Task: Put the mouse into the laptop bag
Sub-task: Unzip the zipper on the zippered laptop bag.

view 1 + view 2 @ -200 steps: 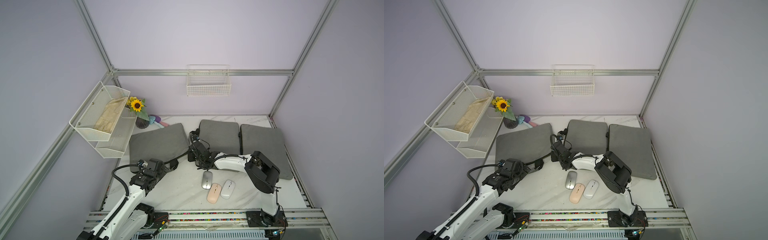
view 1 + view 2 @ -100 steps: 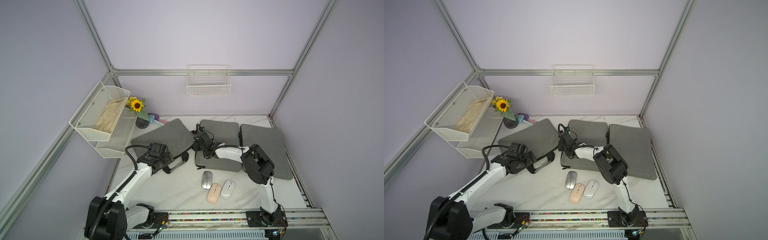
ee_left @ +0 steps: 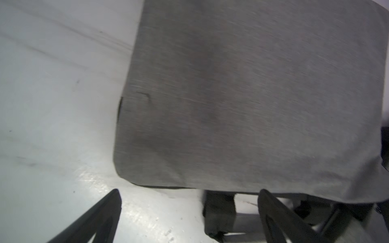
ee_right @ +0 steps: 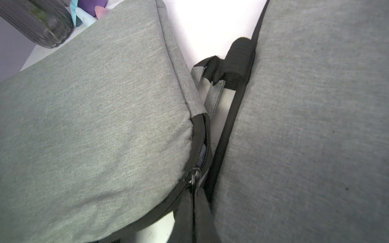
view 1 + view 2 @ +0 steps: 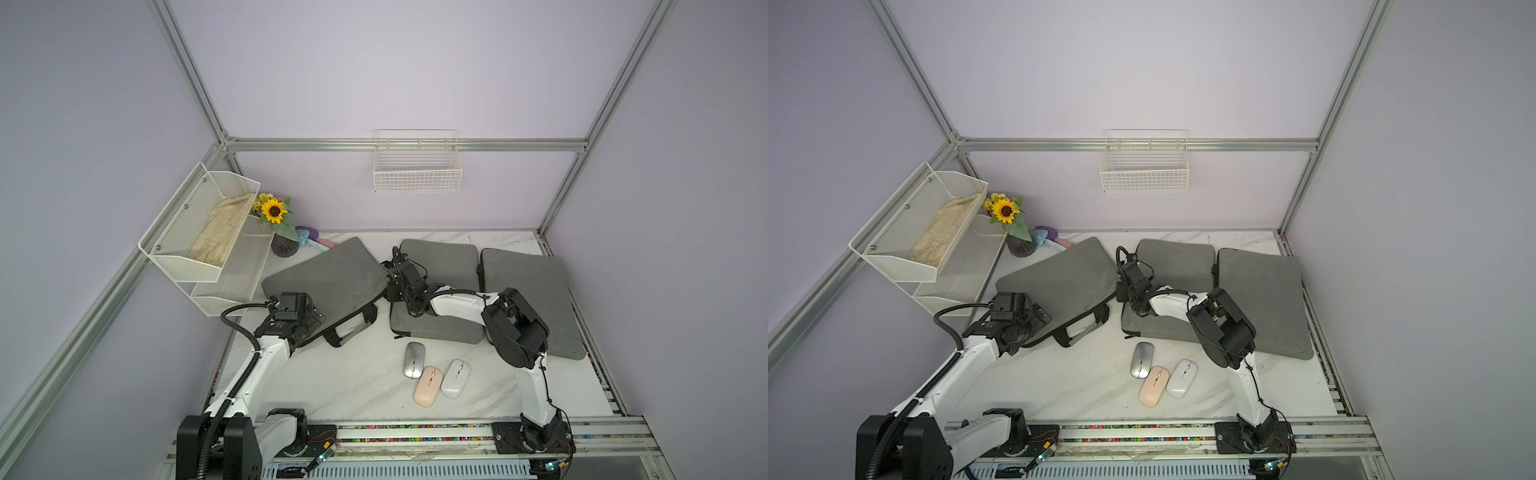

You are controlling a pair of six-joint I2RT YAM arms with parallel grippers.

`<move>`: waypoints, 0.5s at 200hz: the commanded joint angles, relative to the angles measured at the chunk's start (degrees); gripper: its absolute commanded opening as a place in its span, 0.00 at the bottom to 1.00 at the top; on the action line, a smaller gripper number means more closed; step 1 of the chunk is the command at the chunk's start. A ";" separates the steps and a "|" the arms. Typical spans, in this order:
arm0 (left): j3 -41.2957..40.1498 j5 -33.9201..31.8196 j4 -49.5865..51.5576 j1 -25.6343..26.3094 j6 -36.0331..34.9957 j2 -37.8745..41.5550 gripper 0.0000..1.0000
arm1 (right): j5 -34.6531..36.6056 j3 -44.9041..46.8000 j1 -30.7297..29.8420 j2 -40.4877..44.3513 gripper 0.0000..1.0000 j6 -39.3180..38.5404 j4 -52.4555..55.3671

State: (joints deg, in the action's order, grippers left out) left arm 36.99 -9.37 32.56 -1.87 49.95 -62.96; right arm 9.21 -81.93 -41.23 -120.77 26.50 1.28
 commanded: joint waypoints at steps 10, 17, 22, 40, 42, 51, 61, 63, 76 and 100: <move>-4.39 4.31 -7.03 -5.54 0.50 -0.83 1.00 | -1.93 1.04 -0.42 0.45 0.00 -1.28 -2.47; -4.89 5.21 -8.99 -5.84 0.50 -1.62 1.00 | -1.74 1.24 -0.42 0.55 0.00 -1.52 -2.51; -5.52 5.99 -10.77 -5.94 0.62 -2.31 1.00 | -1.87 1.33 -0.43 0.54 0.00 -1.68 -2.47; -6.01 8.70 -14.69 -5.95 1.46 -5.69 0.99 | -1.93 2.16 -0.43 1.07 0.00 -2.16 -2.16; -5.98 8.87 -14.82 -5.95 1.46 -6.19 0.97 | -1.92 2.33 -0.43 1.13 0.00 -2.18 -2.22; -5.56 9.10 -15.44 -5.99 1.55 -8.31 0.85 | -1.32 3.39 -0.48 1.72 0.00 -2.42 -2.26; -5.26 8.55 -16.30 -5.93 1.82 -10.64 0.59 | 0.09 4.72 -0.52 2.48 0.00 -2.79 -2.25; -5.26 8.33 -16.34 -6.01 1.99 -11.22 0.55 | 0.32 4.95 -0.52 2.69 0.00 -2.84 -2.25; -5.08 6.57 -16.49 -6.13 3.41 -13.32 0.26 | 1.02 6.52 -0.51 3.58 0.00 -3.66 -2.41; -5.28 4.78 -15.04 -6.64 5.25 -13.11 0.06 | 0.71 8.09 -1.40 5.18 0.00 -6.18 -1.81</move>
State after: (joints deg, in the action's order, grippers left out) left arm 33.15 -5.28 19.49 -8.40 52.62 -75.20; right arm 9.80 -75.68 -41.25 -118.96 23.64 -1.43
